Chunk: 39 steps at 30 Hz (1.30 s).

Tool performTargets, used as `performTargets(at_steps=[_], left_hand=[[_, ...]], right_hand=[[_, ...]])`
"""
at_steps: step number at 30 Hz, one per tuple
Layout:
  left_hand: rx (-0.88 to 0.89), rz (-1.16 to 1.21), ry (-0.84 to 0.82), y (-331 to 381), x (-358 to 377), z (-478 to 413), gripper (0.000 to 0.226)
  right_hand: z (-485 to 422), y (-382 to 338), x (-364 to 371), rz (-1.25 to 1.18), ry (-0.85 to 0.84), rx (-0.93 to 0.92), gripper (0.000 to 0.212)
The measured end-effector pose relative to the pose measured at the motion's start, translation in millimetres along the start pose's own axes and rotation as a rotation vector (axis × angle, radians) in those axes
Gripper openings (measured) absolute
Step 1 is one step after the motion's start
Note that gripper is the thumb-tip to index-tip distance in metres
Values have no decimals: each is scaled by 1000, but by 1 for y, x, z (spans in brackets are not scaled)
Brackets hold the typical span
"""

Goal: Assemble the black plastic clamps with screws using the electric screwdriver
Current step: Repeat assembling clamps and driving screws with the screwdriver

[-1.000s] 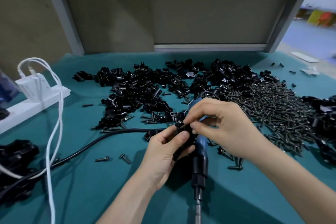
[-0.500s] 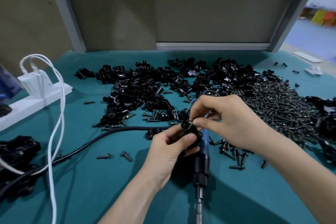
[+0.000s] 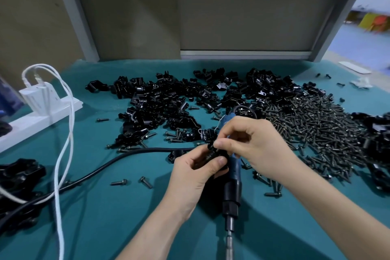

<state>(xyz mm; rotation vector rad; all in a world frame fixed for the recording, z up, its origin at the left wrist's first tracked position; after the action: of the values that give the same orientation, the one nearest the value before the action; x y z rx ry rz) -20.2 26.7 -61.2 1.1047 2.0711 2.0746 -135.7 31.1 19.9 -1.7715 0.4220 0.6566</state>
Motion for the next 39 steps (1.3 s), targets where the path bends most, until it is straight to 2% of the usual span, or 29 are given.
performTargets(at_steps=[4, 8, 12, 17, 20, 23, 25, 27, 28, 29, 31, 32, 34, 36, 39], left_hand=[[4, -6, 24, 0, -3, 0, 32], [-12, -117, 69, -3, -7, 0, 31], [22, -67, 61, -1, -8, 1, 24], [20, -23, 77, 0, -7, 1, 32], [27, -92, 85, 2, -6, 2, 33], [42, -119, 105, 4, -9, 1, 39], [41, -98, 93, 5, -10, 1, 33], [34, -29, 76, 5, -11, 2, 32], [25, -3, 76, 5, -12, 2, 31], [19, 6, 77, 5, -12, 3, 31], [19, 3, 75, 5, -12, 3, 28], [21, 2, 77, 5, -12, 2, 27], [26, 6, 84, 5, -12, 2, 27], [22, 4, 100, 4, -13, 3, 31], [19, -2, 95, 5, -12, 4, 30]], right_hand=[[0, 3, 2, -9, 70, 23, 22], [0, 4, 9, -28, 63, 56, 19], [1, -4, 14, -41, 66, 42, 22], [0, -4, 18, -53, 80, 74, 21], [0, 0, 20, -134, 76, 96, 18], [1, -4, 20, -113, 43, 51, 12], [4, -4, 12, -104, 92, 8, 10], [7, 11, -10, -71, 235, 100, 3], [9, 22, -21, 2, 270, 200, 13], [11, 36, -27, 97, 236, 328, 27], [14, 60, -23, 235, 54, 585, 57], [14, 68, -15, 264, -15, 663, 69], [7, 75, 1, 296, -41, 715, 82], [-4, 77, 11, 340, -30, 750, 82], [-13, 79, 15, 277, 28, 817, 73]])
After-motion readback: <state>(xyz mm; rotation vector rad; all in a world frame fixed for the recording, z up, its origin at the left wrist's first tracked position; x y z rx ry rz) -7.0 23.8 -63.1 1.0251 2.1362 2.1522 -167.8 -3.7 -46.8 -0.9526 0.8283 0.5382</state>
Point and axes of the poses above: each hand's wrist, its own z-axis away from the middle knuckle, its own x-axis out of the palm, y = z × x, the point moved 6 cm from there along -z, towards the middle knuckle, and after that the axes turned 7 degrees about -y, right-handed, at the moved point
